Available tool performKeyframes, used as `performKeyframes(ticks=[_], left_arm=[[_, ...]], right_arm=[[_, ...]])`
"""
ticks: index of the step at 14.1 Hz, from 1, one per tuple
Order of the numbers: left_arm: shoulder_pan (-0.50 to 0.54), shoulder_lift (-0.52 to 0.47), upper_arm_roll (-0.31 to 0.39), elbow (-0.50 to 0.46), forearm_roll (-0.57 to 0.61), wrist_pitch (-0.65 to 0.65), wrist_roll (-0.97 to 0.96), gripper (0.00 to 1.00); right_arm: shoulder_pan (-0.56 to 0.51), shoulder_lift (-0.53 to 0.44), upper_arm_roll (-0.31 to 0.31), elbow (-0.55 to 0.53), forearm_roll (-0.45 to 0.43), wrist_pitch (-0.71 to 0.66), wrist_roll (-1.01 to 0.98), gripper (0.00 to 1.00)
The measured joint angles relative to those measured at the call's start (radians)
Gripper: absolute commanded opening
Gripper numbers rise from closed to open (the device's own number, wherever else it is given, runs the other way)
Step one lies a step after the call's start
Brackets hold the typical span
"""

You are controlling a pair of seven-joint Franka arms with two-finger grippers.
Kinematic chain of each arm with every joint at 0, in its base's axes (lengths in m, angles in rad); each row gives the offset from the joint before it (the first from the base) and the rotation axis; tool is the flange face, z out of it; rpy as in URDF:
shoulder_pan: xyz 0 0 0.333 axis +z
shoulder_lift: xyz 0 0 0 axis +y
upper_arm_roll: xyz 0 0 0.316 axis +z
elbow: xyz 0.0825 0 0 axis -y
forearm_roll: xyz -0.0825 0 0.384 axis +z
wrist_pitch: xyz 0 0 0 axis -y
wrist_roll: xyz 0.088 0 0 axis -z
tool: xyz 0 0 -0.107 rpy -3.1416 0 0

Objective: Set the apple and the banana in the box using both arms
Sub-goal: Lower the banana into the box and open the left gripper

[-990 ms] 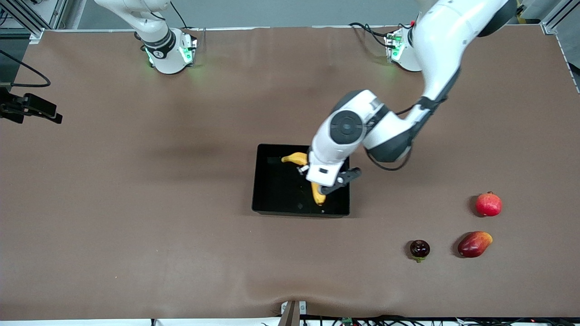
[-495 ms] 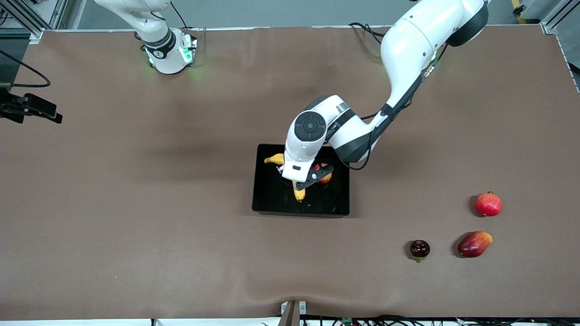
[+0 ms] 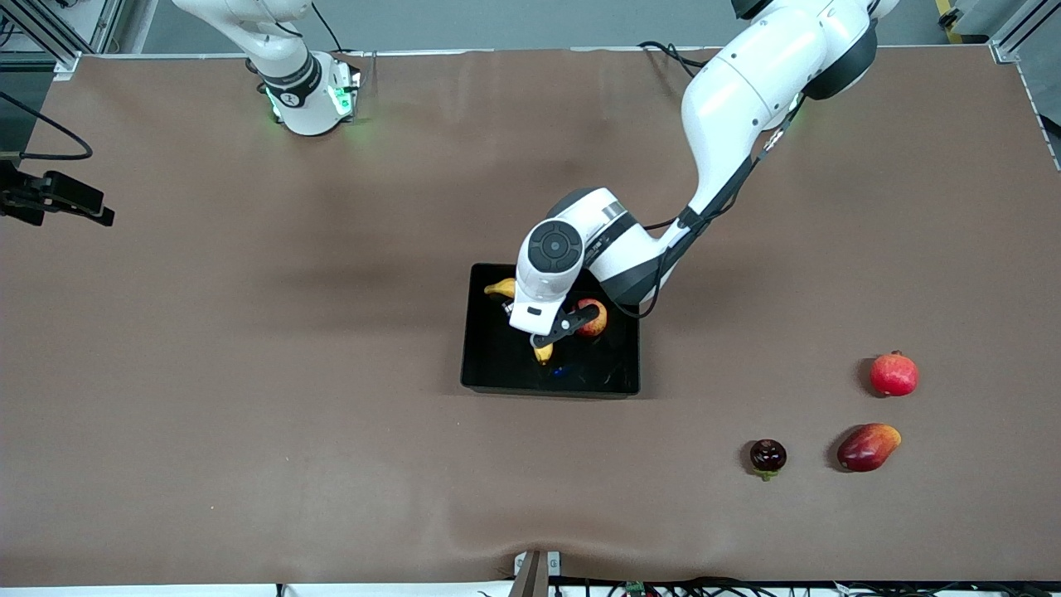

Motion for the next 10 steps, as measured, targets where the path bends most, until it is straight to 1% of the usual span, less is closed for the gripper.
performKeyframes(ticks=[2, 4, 5, 10], left_arm=[[0.000, 0.021, 0.002, 0.000, 0.000, 0.051, 0.013, 0.00], [0.000, 0.045, 0.002, 0.000, 0.000, 0.096, 0.014, 0.36], [-0.002, 0.055, 0.005, 0.000, 0.000, 0.104, 0.014, 0.99], [-0.044, 0.058, 0.071, 0.020, 0.001, 0.101, 0.018, 1.00]], right_arm=[[0.000, 0.000, 0.000, -0.001, 0.000, -0.003, 0.000, 1.00], [0.001, 0.000, 0.001, -0.001, 0.001, -0.007, 0.000, 1.00], [0.001, 0.000, 0.001, -0.001, 0.002, -0.008, 0.000, 1.00], [0.002, 0.000, 0.002, -0.002, 0.005, -0.024, 0.000, 1.00]])
